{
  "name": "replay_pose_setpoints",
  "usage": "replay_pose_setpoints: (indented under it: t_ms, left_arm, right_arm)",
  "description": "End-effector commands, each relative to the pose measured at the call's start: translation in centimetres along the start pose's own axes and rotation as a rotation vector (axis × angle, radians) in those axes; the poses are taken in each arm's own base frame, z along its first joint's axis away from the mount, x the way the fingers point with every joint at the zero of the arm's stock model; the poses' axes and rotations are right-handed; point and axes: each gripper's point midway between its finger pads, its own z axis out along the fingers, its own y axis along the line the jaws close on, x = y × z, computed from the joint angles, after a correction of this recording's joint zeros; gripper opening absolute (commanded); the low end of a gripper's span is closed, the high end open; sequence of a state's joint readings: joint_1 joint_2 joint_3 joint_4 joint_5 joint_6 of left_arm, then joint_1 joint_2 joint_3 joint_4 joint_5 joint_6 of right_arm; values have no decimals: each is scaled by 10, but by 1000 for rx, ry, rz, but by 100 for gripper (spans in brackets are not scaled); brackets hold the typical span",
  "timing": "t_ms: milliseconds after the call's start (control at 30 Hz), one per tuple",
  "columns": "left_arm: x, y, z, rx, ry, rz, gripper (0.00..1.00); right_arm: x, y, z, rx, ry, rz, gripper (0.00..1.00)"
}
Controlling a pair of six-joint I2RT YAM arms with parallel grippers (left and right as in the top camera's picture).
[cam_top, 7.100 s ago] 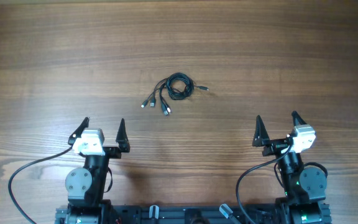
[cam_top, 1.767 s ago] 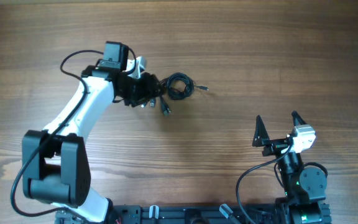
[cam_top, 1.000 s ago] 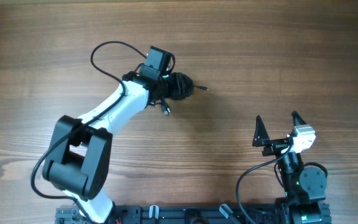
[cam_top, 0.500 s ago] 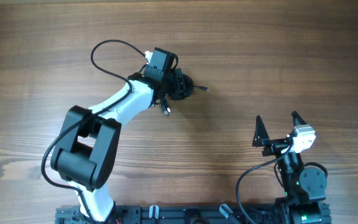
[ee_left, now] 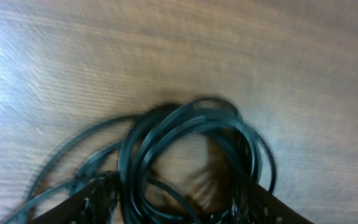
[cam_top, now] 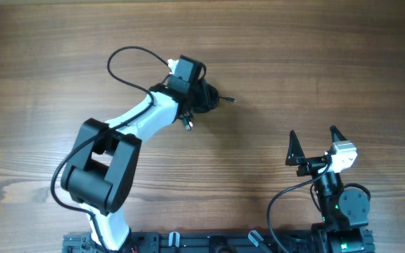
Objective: Untangle cables
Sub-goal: 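Close the left gripper on the cable loops and hold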
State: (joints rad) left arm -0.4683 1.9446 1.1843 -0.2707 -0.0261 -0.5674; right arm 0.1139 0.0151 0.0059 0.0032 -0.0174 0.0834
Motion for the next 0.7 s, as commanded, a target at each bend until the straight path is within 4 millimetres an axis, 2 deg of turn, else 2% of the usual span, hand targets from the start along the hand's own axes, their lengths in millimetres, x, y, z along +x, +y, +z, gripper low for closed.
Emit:
replay_pose_setpoints:
  t_ms: [0,67,167,667]
  left_arm:
    - [16,0,11,-28,41,6,62]
    - [16,-1,12,-27,38,7,61]
    - [11,3,12,-48,14,6,68]
    - [14,8,11,-70,24,11,70]
  right_arm:
    - [-3,-4,-1,22,-15,14,100]
    - [-3,-4,-1,22,-15,14,100]
    - [-3,-4,-1,22,-15,14,100]
    - [-3,-4,-1,22,-15,14,100]
